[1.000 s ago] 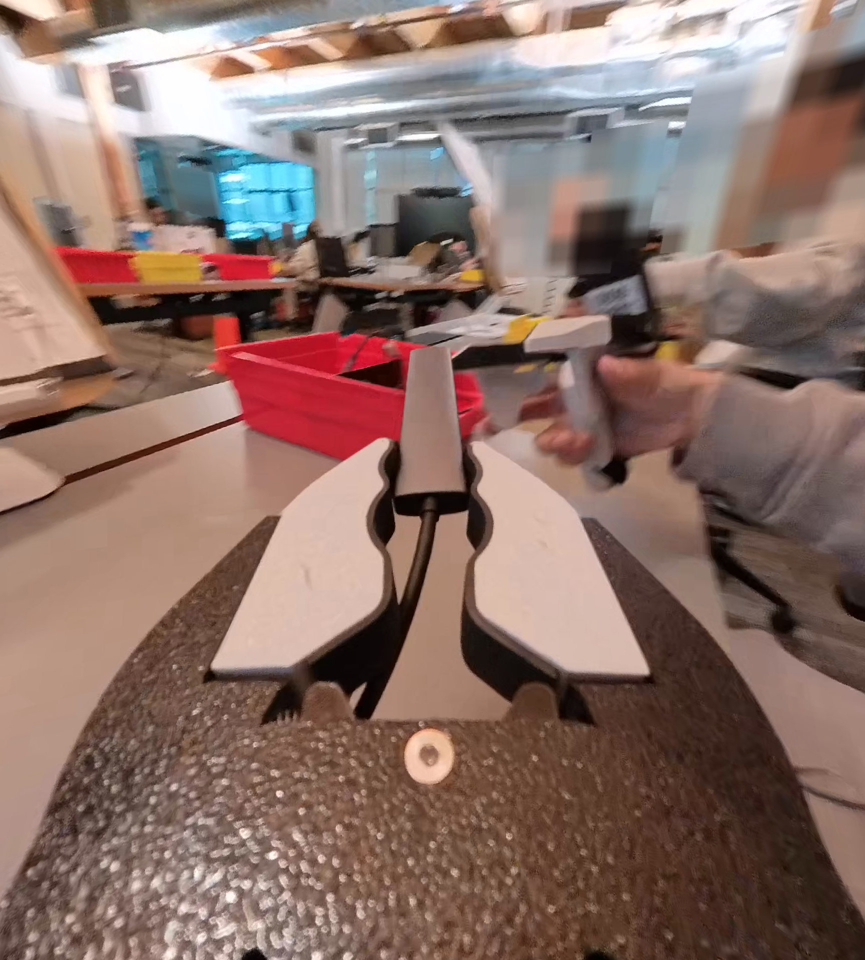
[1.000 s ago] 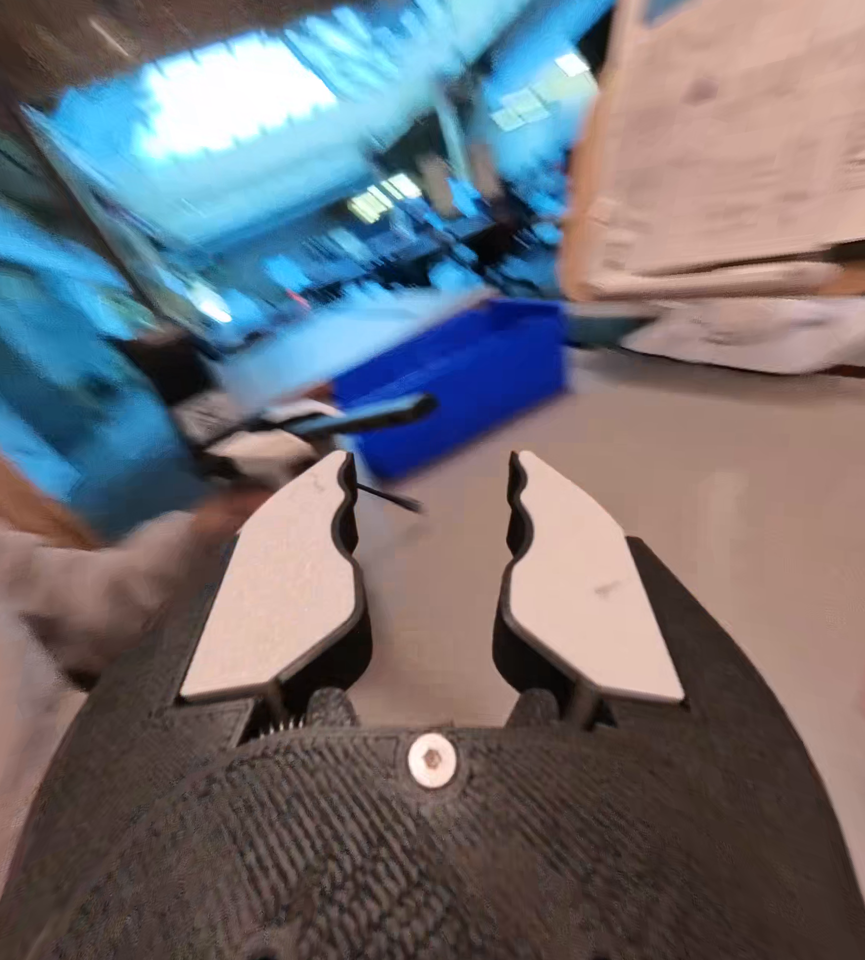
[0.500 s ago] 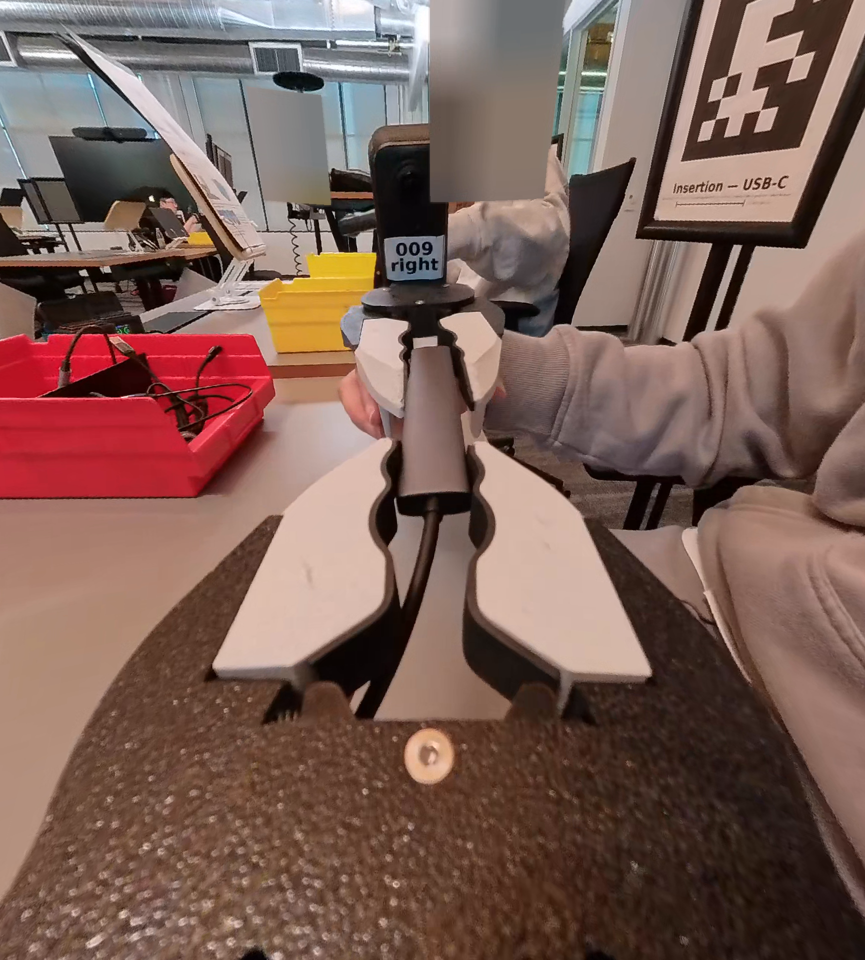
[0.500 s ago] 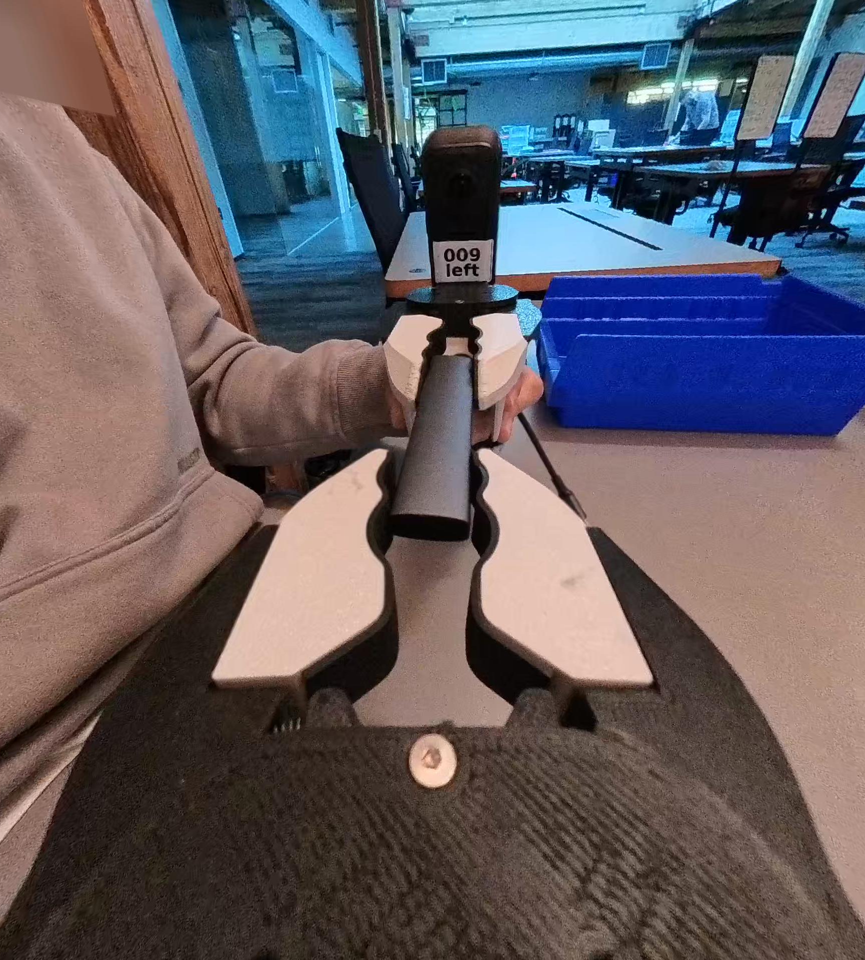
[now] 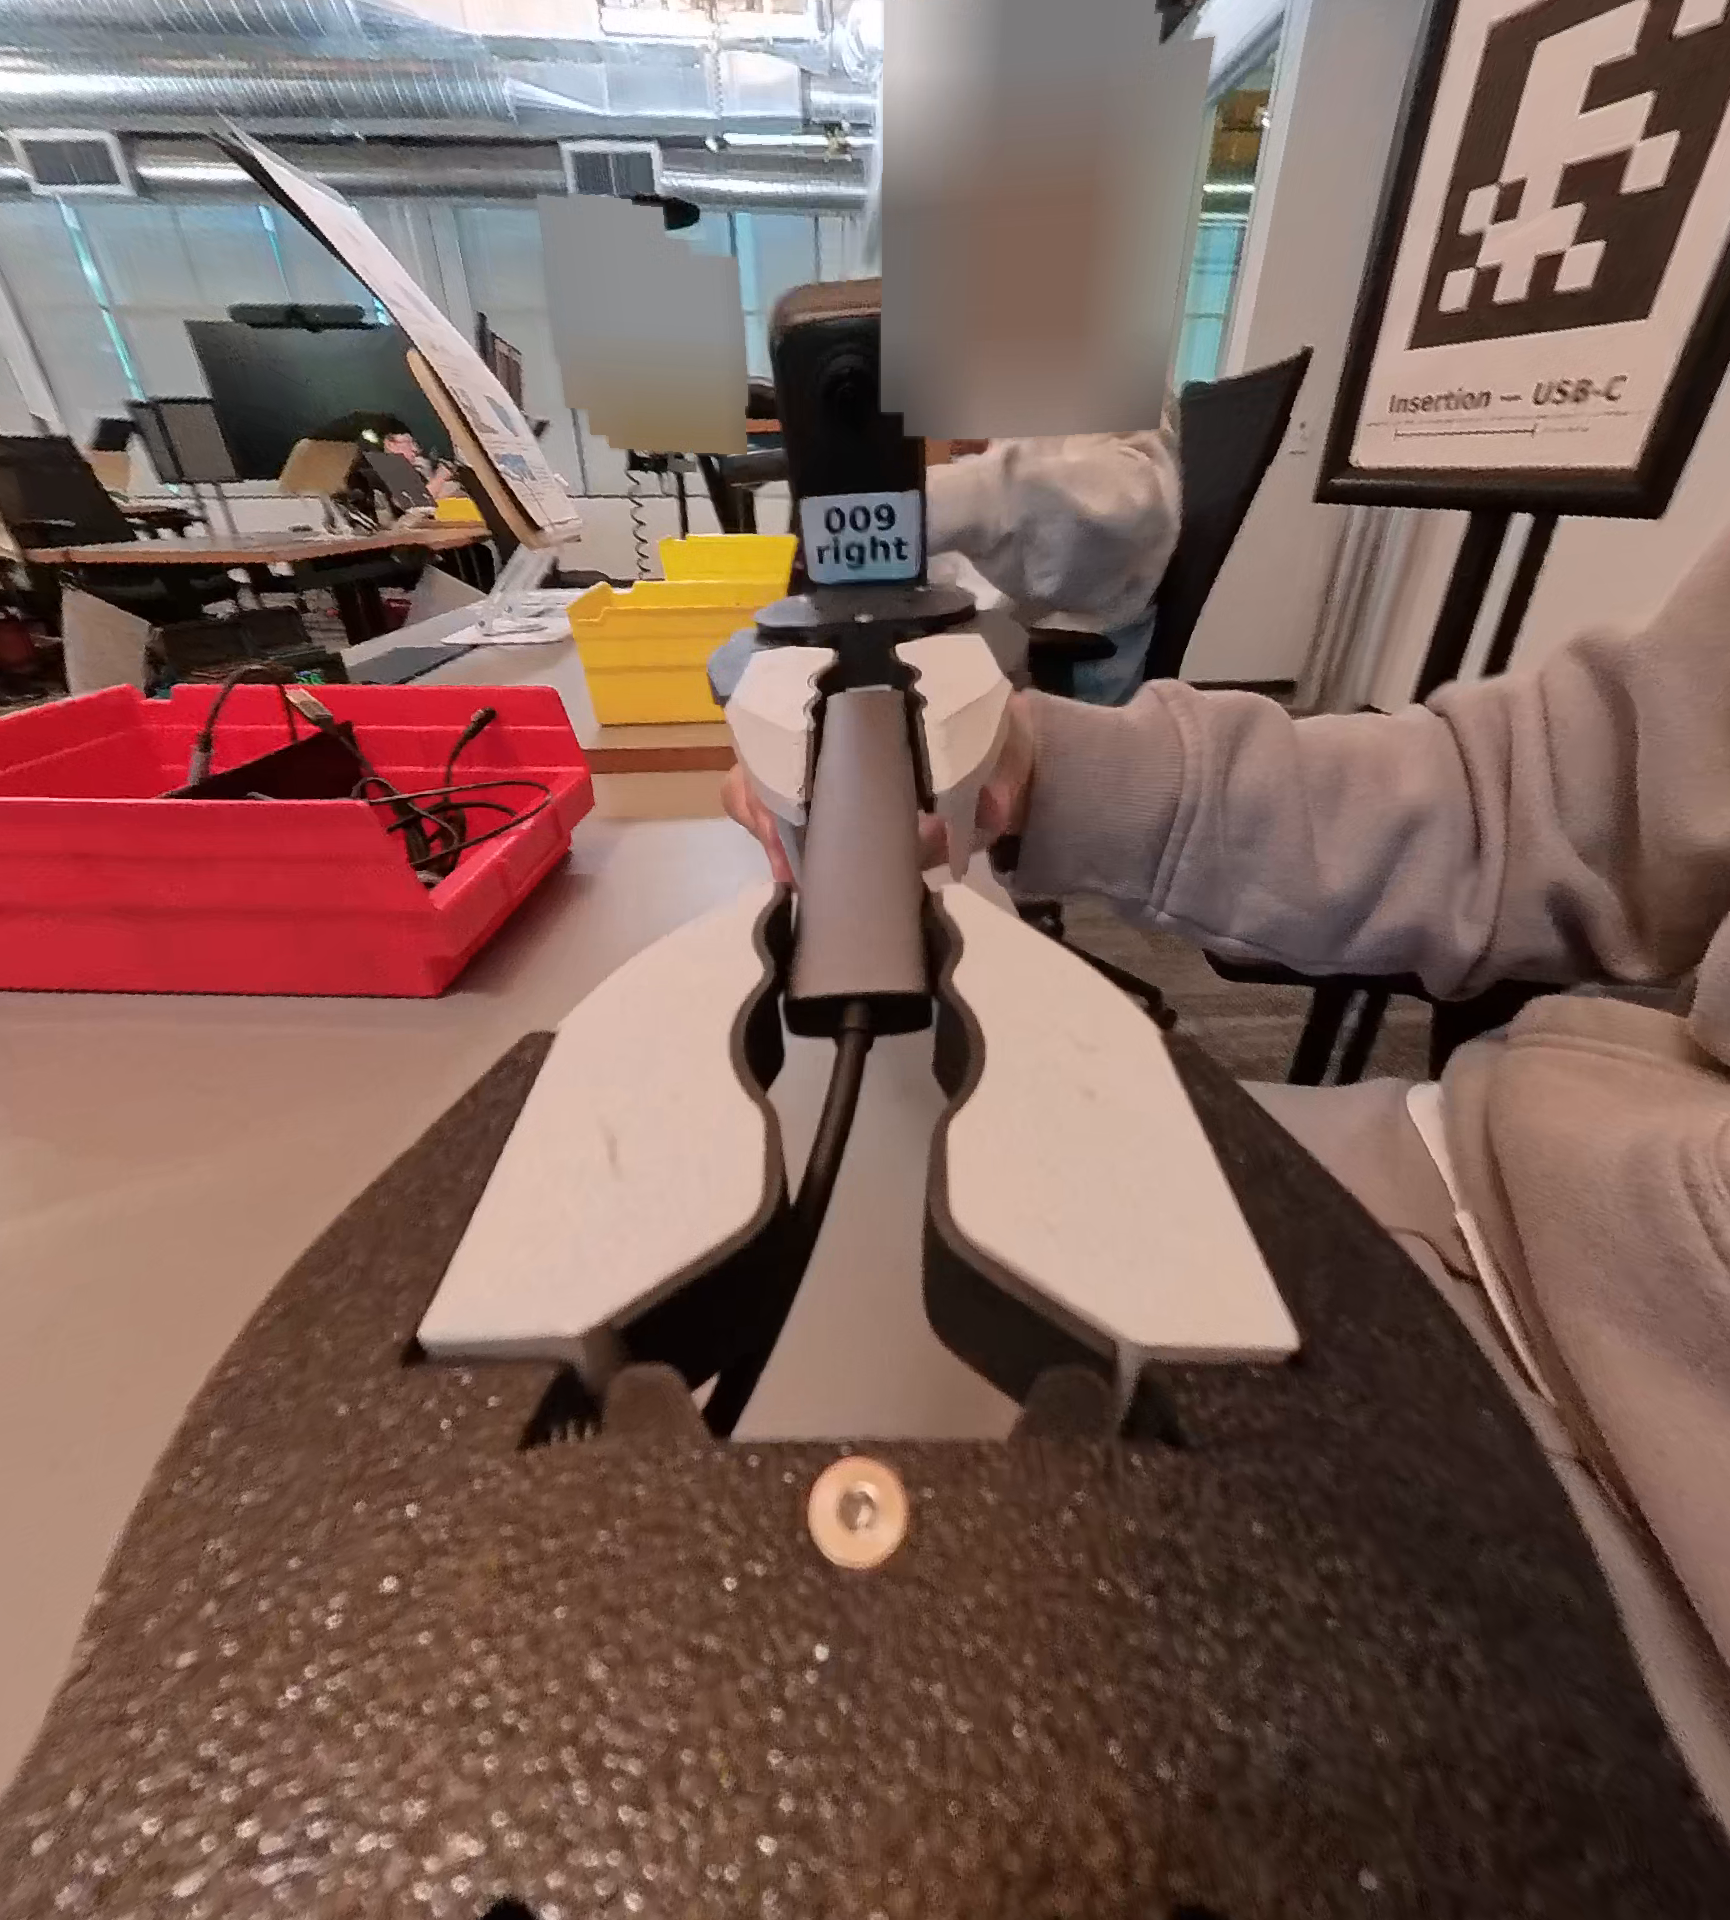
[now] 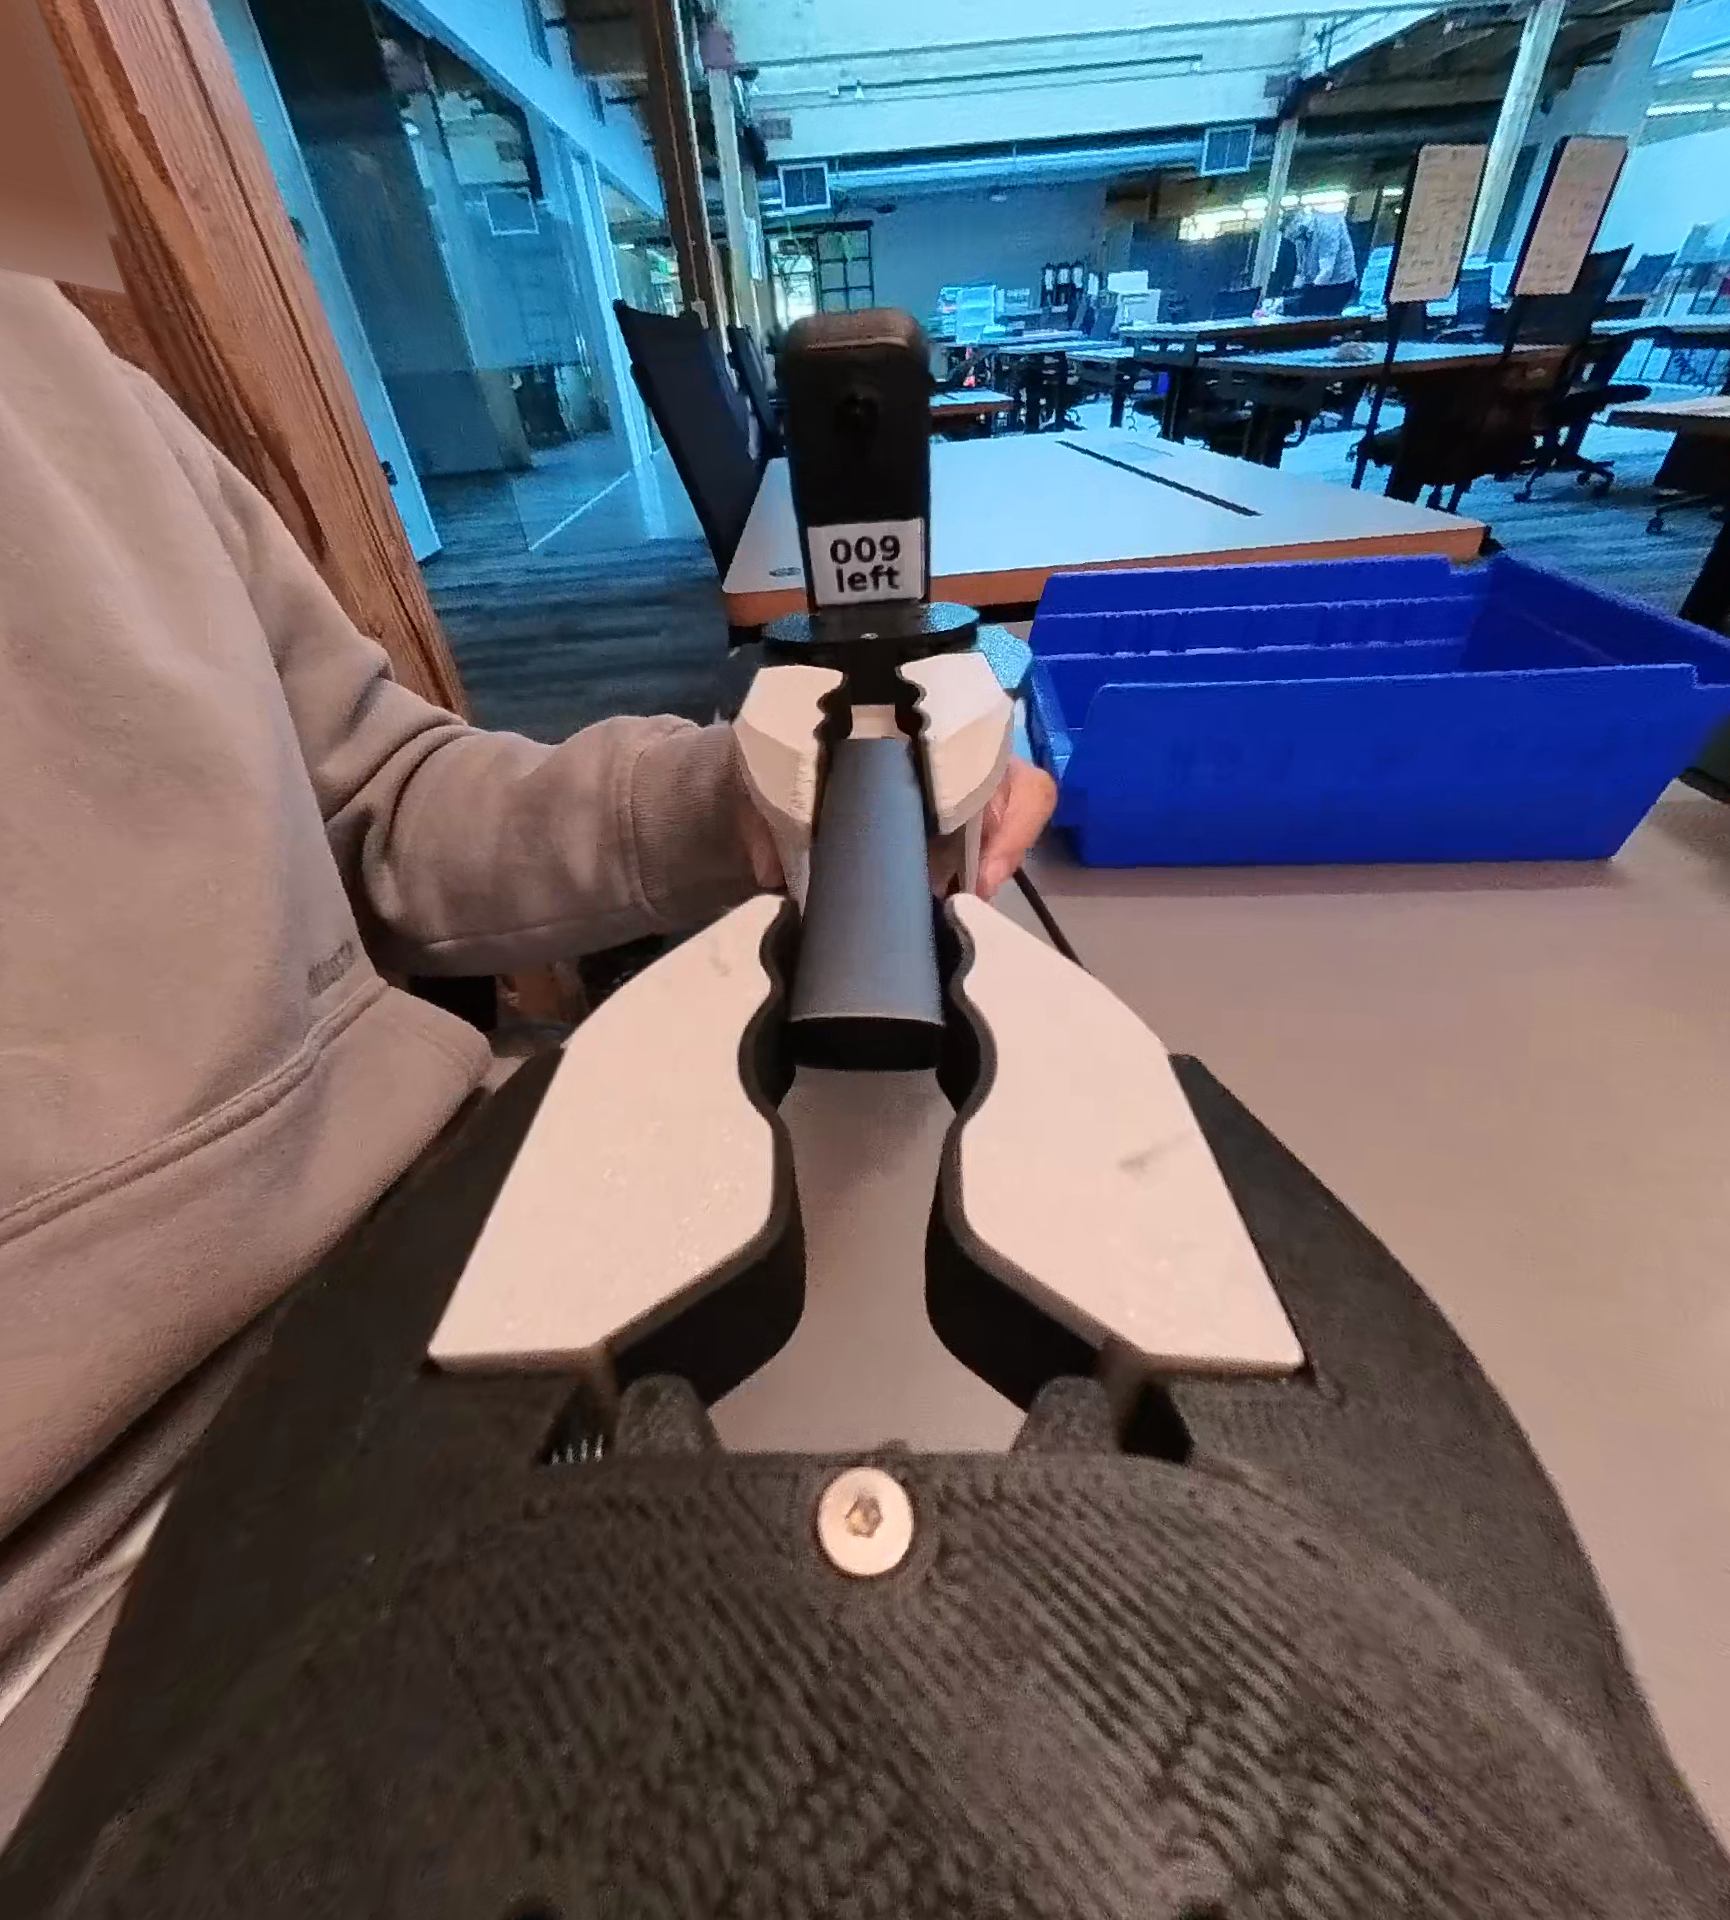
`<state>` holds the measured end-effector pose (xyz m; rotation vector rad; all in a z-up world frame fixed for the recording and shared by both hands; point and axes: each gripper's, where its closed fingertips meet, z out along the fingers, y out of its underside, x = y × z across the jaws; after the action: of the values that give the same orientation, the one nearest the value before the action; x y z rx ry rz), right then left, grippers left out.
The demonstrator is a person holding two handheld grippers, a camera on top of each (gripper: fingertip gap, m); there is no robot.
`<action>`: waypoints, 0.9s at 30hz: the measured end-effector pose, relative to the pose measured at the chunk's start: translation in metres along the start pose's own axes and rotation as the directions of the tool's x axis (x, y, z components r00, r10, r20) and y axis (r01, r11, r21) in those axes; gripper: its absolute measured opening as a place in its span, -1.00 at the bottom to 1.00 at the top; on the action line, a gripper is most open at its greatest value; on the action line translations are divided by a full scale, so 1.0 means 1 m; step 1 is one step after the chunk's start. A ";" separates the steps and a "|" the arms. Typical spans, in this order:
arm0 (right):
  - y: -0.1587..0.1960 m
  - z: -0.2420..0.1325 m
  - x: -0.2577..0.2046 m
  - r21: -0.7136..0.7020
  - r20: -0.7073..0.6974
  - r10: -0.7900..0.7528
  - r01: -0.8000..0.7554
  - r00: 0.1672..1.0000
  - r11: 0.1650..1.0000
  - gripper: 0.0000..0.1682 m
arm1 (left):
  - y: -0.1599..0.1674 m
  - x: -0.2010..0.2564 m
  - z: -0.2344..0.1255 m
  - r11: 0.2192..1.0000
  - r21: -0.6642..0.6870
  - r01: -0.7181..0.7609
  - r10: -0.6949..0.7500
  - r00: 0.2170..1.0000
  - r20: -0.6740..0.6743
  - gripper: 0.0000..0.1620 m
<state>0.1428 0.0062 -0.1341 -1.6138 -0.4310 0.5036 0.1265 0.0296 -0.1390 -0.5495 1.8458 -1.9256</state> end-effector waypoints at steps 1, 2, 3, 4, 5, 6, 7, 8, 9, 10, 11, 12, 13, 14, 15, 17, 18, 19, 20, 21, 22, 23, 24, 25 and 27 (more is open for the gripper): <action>0.000 -0.001 0.003 -0.003 -0.011 0.004 -0.004 1.000 1.000 -0.71 | -0.003 -0.003 0.000 1.000 0.019 0.000 -0.001 1.000 0.024 -0.56; 0.002 -0.004 0.010 -0.019 -0.051 -0.001 0.000 0.999 1.000 -0.71 | -0.009 -0.007 -0.001 0.998 0.055 -0.001 -0.002 0.998 0.062 -0.35; 0.003 -0.008 0.015 -0.033 -0.077 -0.006 0.004 0.997 0.999 -0.71 | -0.017 -0.011 -0.003 0.995 0.100 -0.007 -0.003 0.995 0.102 -0.20; 0.002 -0.012 0.019 -0.040 -0.091 -0.009 0.006 0.996 0.999 -0.71 | -0.026 -0.015 -0.007 0.990 0.140 -0.018 -0.001 0.990 0.140 -0.14; -0.002 -0.018 0.027 -0.040 -0.138 -0.023 0.018 0.990 0.999 -0.71 | -0.033 -0.019 -0.011 0.985 0.167 -0.040 0.010 0.984 0.177 -0.14; -0.007 -0.027 0.037 -0.055 -0.184 -0.045 0.036 0.982 0.998 -0.71 | -0.038 -0.022 -0.015 0.980 0.181 -0.077 0.035 0.974 0.223 -0.13; -0.014 -0.036 0.045 -0.068 -0.214 -0.062 0.049 0.975 0.996 -0.71 | -0.043 -0.028 -0.020 0.974 0.187 -0.129 0.071 0.954 0.290 -0.08; -0.026 -0.047 0.058 -0.057 -0.272 -0.077 0.064 0.959 0.996 -0.71 | -0.049 -0.034 -0.026 0.963 0.189 -0.190 0.109 0.923 0.368 -0.06; -0.040 -0.059 0.072 -0.044 -0.329 -0.088 0.078 0.940 0.996 -0.71 | -0.053 -0.038 -0.031 0.951 0.187 -0.246 0.146 0.892 0.428 -0.07; -0.054 -0.072 0.086 -0.045 -0.380 -0.110 0.100 0.919 0.994 -0.71 | -0.054 -0.040 -0.034 0.942 0.176 -0.287 0.178 0.869 0.462 -0.09; -0.069 -0.086 0.104 -0.048 -0.455 -0.137 0.130 0.880 0.990 -0.71 | -0.051 -0.042 -0.035 0.939 0.157 -0.306 0.200 0.856 0.476 -0.11; -0.082 -0.101 0.123 -0.059 -0.525 -0.148 0.138 0.838 0.989 -0.71 | -0.046 -0.044 -0.034 0.944 0.135 -0.300 0.204 0.856 0.475 -0.11; -0.090 -0.115 0.139 -0.091 -0.566 -0.156 0.126 0.810 0.988 -0.71 | -0.039 -0.047 -0.032 0.954 0.121 -0.275 0.190 0.864 0.466 -0.11; -0.098 -0.130 0.157 -0.123 -0.618 -0.167 0.115 0.768 0.986 -0.70 | -0.033 -0.049 -0.029 0.963 0.120 -0.244 0.165 0.875 0.455 -0.10; -0.106 -0.147 0.178 -0.148 -0.690 -0.178 0.104 0.702 0.984 -0.71 | -0.028 -0.050 -0.028 0.968 0.127 -0.216 0.139 0.885 0.445 -0.11; -0.110 -0.180 0.213 -0.231 -0.777 -0.211 0.044 0.593 0.972 -0.71 | -0.020 -0.053 -0.026 0.974 0.133 -0.183 0.108 0.894 0.434 -0.14; -0.108 -0.194 0.230 -0.268 -0.806 -0.225 0.001 0.547 0.963 -0.70 | -0.016 -0.054 -0.025 0.977 0.123 -0.176 0.106 0.894 0.435 -0.15; -0.103 -0.207 0.246 -0.301 -0.826 -0.239 -0.041 0.511 0.953 -0.70 | -0.012 -0.056 -0.025 0.979 0.108 -0.173 0.109 0.892 0.439 -0.16; -0.093 -0.213 0.260 -0.335 -0.818 -0.235 -0.103 0.526 0.937 -0.70 | -0.008 -0.058 -0.025 0.981 0.093 -0.171 0.114 0.889 0.443 -0.17; -0.083 -0.215 0.271 -0.356 -0.802 -0.217 -0.154 0.557 0.922 -0.70 | -0.004 -0.059 -0.024 0.983 0.079 -0.168 0.116 0.889 0.443 -0.18; -0.077 -0.216 0.282 -0.363 -0.797 -0.206 -0.177 0.568 0.915 -0.70 | -0.001 -0.060 -0.024 0.984 0.070 -0.162 0.115 0.890 0.442 -0.18; -0.070 -0.216 0.293 -0.362 -0.796 -0.186 -0.207 0.575 0.909 -0.70 | 0.002 -0.061 -0.024 0.985 0.068 -0.156 0.110 0.890 0.443 -0.18; -0.063 -0.214 0.301 -0.360 -0.788 -0.156 -0.241 0.595 0.901 -0.69 | 0.003 -0.062 -0.023 0.986 0.070 -0.149 0.103 0.890 0.443 -0.19; -0.057 -0.211 0.310 -0.360 -0.779 -0.132 -0.267 0.613 0.894 -0.69 | 0.004 -0.063 -0.023 0.987 0.074 -0.144 0.097 0.892 0.442 -0.20; -0.046 -0.209 0.329 -0.368 -0.778 -0.113 -0.302 0.618 0.879 -0.68 | 0.006 -0.063 -0.022 0.988 0.081 -0.134 0.085 0.895 0.437 -0.21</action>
<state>0.5330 0.0193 -0.0958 -2.1543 0.2477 -0.3092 0.1670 0.0823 -0.1453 -0.7506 1.4474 -1.6528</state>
